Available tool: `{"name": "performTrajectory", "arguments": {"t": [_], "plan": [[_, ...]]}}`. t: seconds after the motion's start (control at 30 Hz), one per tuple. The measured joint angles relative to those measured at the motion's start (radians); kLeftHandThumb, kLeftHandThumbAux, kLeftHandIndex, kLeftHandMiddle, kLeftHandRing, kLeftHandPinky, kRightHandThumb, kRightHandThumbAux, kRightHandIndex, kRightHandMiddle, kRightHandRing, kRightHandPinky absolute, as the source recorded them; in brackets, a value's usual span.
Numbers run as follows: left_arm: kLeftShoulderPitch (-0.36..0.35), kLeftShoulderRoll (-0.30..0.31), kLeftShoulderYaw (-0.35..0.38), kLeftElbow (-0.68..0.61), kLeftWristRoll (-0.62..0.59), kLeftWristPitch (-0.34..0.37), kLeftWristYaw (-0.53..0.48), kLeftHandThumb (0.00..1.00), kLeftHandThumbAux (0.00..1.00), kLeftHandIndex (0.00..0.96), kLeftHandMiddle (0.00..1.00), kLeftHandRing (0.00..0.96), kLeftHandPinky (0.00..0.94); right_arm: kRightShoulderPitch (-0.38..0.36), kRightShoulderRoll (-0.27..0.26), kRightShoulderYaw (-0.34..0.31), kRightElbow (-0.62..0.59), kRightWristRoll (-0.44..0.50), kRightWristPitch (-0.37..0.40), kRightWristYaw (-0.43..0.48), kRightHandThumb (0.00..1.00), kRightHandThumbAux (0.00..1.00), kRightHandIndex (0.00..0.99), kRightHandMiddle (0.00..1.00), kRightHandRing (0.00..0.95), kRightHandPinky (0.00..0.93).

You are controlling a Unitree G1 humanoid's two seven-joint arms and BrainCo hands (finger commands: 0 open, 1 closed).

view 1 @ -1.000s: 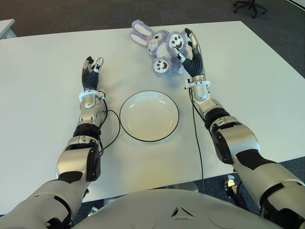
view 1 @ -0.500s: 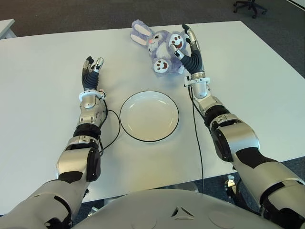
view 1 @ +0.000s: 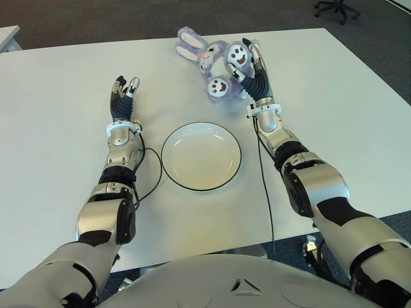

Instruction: Put the doll into the plate.

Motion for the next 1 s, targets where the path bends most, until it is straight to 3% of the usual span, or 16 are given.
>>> {"name": "performTrajectory", "arguments": {"t": [0.27,0.67,1.0], "plan": [[0.000,0.000,0.000,0.000,-0.001,0.000,0.000,0.000,0.436,0.000,0.065,0.055,0.000,-0.004,0.005,0.018,0.000,-0.008,0.007,-0.031,0.276,0.344,0.000,0.000,0.000,0.000],[-0.003,0.000,0.000,0.003,-0.001,0.000,0.000,0.000,0.433,0.000,0.067,0.052,0.000,-0.009,0.008,0.030,0.000,0.001,-0.019,0.036,0.267,0.371,0.000,0.000,0.000,0.000],[-0.005,0.000,0.000,0.006,0.000,0.000,0.000,0.000,0.429,0.000,0.055,0.043,0.000,-0.009,0.012,0.042,0.000,-0.008,-0.026,0.028,0.215,0.393,0.000,0.000,0.000,0.000]]}}
